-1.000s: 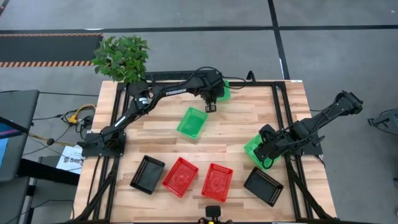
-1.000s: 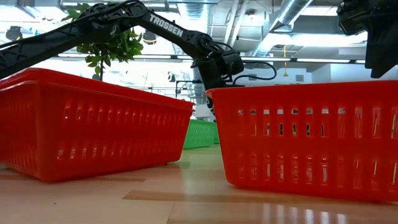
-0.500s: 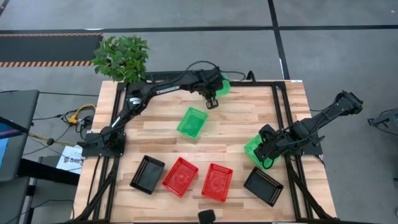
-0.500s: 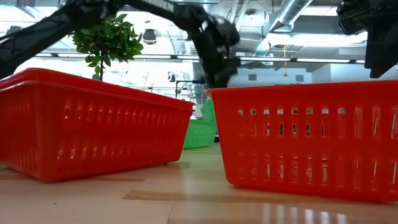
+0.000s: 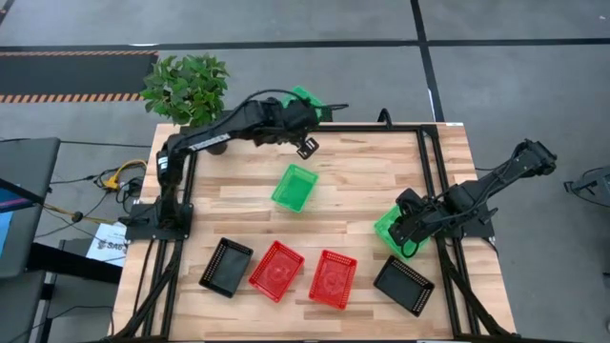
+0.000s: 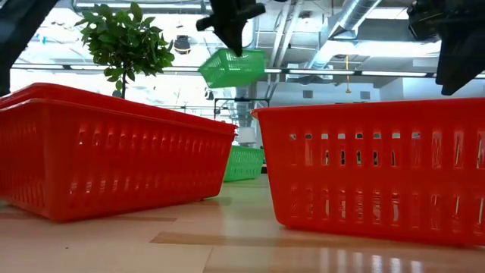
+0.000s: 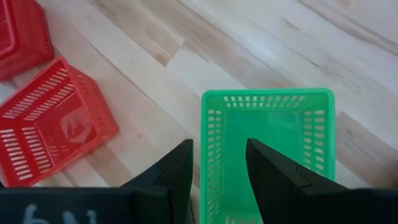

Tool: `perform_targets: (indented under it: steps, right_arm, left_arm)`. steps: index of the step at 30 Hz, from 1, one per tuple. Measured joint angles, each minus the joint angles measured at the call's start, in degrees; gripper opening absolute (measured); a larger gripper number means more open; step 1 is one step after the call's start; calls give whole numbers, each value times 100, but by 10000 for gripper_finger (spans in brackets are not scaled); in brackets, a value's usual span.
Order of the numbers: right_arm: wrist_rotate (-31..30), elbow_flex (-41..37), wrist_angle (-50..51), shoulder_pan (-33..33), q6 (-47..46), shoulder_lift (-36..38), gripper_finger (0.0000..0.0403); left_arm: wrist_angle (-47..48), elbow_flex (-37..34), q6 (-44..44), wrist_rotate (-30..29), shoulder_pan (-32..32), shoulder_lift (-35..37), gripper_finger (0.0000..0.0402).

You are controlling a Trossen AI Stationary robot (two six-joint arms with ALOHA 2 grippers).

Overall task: Stack baskets by color
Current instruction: Stack the top green bin on top of the middle green bin

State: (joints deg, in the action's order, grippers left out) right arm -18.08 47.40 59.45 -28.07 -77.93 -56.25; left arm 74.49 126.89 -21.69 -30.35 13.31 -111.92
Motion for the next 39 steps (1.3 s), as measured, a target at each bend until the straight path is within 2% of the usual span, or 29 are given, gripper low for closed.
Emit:
perform_targets:
  steps: [7,12,19,31,37,39]
  right_arm:
    - [15,0,-75,47,-3,2,170]
    - [157,0,-229,47,-5,0,170]
    - [424,0,-252,47,39,0,170]
    - [474,0,-276,-80,43,0,170]
    - [474,0,-283,-233,198,0,170]
    - [474,0,-278,-271,212,0,170]
  left_arm:
    - [279,-266,-1648,-958,-768,-44,0]
    - [259,-704,-2554,-1095,-1170,-50,0]
    - [7,-1345,-3029,-1154,-1573,-63,0]
    - [-1659,-2785,-3500,-935,-1681,-65,0]
    - [-1581,-2935,-3742,-827,-1690,-120,0]
    - [-1545,-2950,-3790,-619,-1698,-209,0]
